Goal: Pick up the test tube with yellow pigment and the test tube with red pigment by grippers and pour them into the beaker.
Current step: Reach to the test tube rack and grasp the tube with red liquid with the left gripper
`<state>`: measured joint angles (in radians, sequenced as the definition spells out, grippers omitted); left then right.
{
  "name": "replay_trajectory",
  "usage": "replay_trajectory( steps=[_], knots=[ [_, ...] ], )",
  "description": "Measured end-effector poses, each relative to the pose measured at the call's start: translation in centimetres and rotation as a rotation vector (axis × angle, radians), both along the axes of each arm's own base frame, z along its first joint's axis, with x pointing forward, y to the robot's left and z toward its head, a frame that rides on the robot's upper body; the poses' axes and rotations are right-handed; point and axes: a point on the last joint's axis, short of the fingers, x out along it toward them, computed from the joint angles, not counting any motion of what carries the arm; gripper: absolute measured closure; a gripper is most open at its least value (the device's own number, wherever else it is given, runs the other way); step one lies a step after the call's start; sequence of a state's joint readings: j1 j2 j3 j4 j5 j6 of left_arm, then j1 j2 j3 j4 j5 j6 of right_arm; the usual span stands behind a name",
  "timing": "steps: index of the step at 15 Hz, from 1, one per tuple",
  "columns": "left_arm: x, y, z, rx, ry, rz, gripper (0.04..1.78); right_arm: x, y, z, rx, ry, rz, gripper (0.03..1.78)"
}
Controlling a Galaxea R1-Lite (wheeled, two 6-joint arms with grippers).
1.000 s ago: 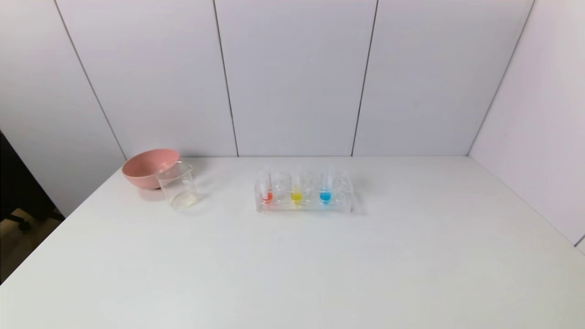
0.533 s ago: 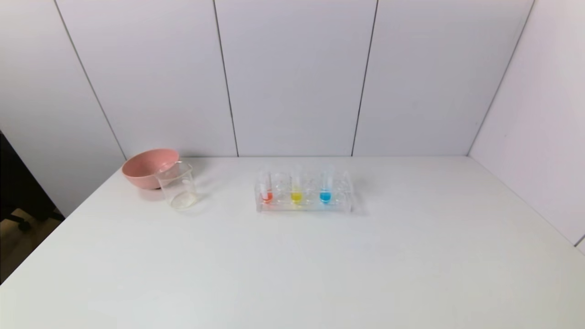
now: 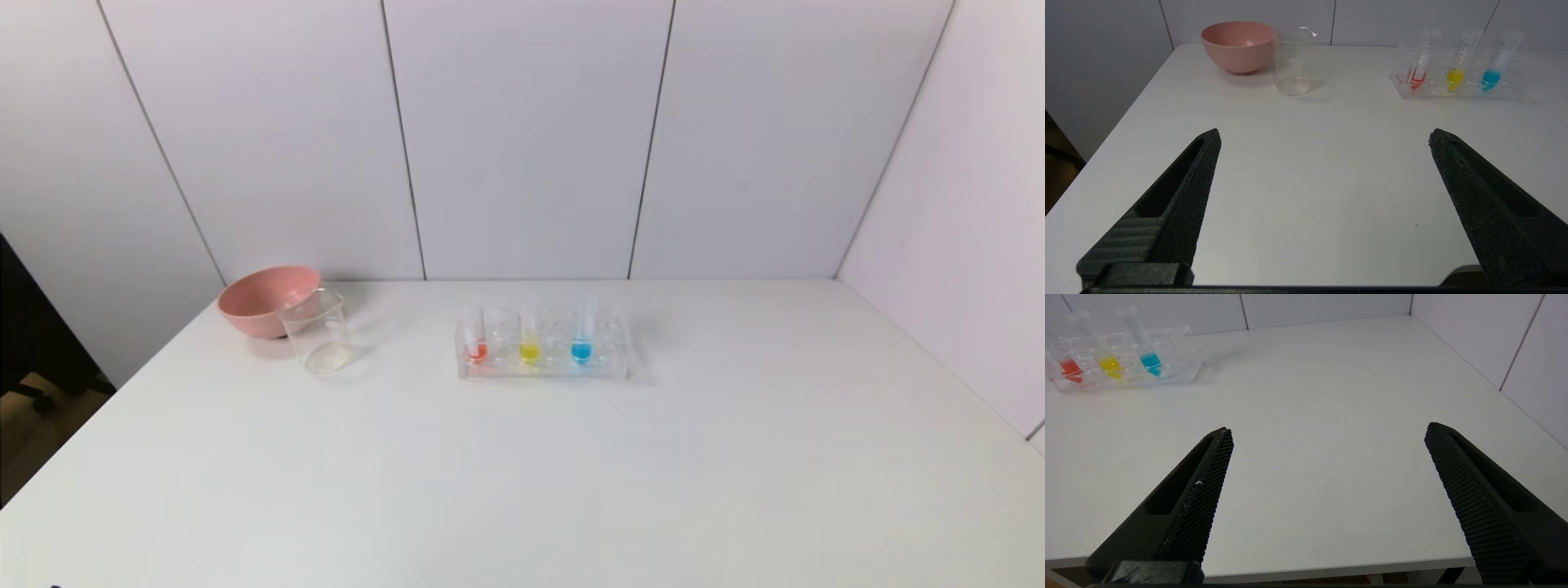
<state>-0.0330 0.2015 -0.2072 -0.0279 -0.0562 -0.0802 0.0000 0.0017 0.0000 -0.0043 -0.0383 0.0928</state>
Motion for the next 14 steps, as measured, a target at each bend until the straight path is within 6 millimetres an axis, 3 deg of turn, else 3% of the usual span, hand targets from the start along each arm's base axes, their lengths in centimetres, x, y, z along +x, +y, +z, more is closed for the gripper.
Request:
replay_trajectory(
  steps=[3,6,11,14],
  knots=[
    [1.8,-0.1,3.2,-0.012,0.047,-0.079,0.04,0.0,0.0,0.0,0.0,0.0,0.0,0.1],
    [4.8,-0.7,5.5,-0.011,0.088,-0.2,0.04,0.0,0.0,0.0,0.0,0.0,0.0,0.1],
    [11.8,-2.9,6.8,-0.005,0.203,-0.389,0.04,0.0,0.0,0.0,0.0,0.0,0.0,0.1],
    [15.2,-6.0,6.3,-0.002,0.309,-0.429,0.04,0.0,0.0,0.0,0.0,0.0,0.0,0.1]
  ],
)
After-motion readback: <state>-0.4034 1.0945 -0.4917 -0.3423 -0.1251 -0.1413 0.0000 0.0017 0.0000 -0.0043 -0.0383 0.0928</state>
